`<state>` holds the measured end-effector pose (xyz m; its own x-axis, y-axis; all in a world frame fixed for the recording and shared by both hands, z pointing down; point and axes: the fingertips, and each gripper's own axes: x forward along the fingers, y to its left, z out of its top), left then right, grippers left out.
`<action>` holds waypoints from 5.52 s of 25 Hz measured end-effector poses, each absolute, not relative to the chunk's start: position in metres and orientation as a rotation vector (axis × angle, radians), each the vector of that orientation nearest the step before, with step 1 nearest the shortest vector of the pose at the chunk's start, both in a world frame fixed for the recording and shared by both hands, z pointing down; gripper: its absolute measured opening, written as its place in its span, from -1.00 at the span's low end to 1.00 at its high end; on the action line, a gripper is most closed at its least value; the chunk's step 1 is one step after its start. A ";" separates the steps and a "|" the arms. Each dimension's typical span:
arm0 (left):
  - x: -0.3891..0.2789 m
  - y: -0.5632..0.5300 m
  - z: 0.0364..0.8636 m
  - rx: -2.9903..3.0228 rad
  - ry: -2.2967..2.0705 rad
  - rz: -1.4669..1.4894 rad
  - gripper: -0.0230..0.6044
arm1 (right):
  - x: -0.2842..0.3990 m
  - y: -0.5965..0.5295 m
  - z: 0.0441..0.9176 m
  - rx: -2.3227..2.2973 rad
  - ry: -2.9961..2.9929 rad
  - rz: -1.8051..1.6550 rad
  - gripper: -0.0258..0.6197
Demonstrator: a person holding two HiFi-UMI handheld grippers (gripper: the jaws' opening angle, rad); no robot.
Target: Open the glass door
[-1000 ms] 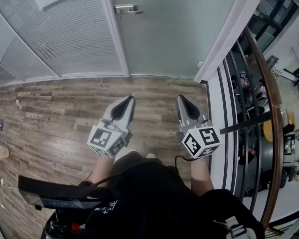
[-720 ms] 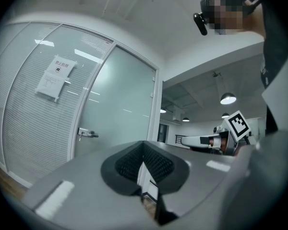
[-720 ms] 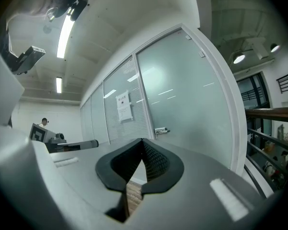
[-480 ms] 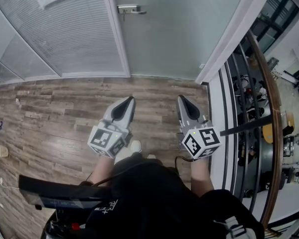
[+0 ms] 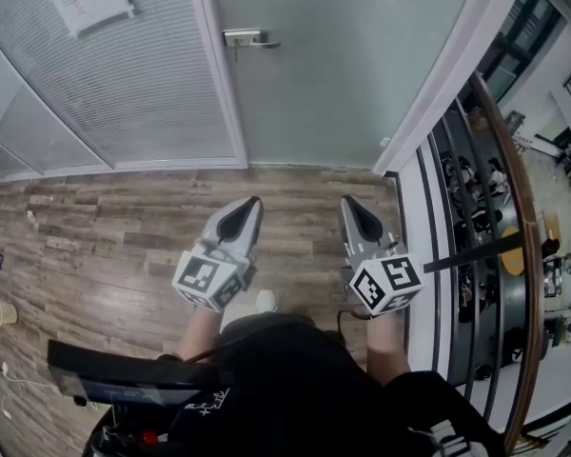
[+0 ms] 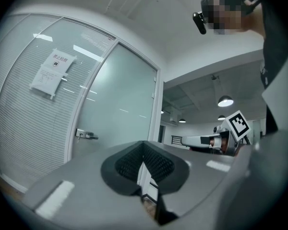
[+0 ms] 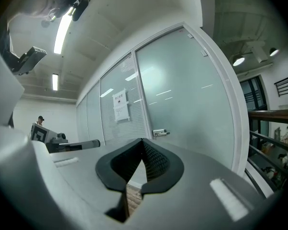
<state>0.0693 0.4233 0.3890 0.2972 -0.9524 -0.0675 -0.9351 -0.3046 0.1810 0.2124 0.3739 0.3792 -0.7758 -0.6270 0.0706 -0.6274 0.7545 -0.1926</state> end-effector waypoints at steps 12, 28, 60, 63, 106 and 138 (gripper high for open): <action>0.025 0.390 0.384 2.478 -1.744 -0.281 -0.93 | 0.167 0.345 0.369 1.087 -2.945 0.288 -0.92; -0.011 0.369 0.390 2.507 -1.674 -0.279 -0.93 | 0.132 0.330 0.370 1.146 -2.899 0.269 -0.92; -0.001 0.280 0.385 2.465 -1.723 -0.261 -0.93 | 0.137 0.237 0.364 1.058 -2.932 0.259 -0.92; 0.005 0.272 0.384 2.460 -1.735 -0.260 -0.93 | 0.141 0.230 0.364 1.038 -2.939 0.251 -0.92; -0.001 0.192 0.406 2.374 -1.797 -0.209 -0.93 | 0.135 0.142 0.378 0.921 -2.954 0.297 -0.92; -0.100 0.127 0.391 2.554 -1.487 -0.308 -0.93 | 0.012 0.096 0.368 1.026 -2.929 0.285 -0.92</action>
<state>-0.0997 0.1271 0.3910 0.4814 -0.8716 -0.0922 -0.8367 -0.4883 0.2481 0.0116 0.0965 0.3675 -0.7829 -0.6164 0.0842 -0.6211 0.7665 -0.1637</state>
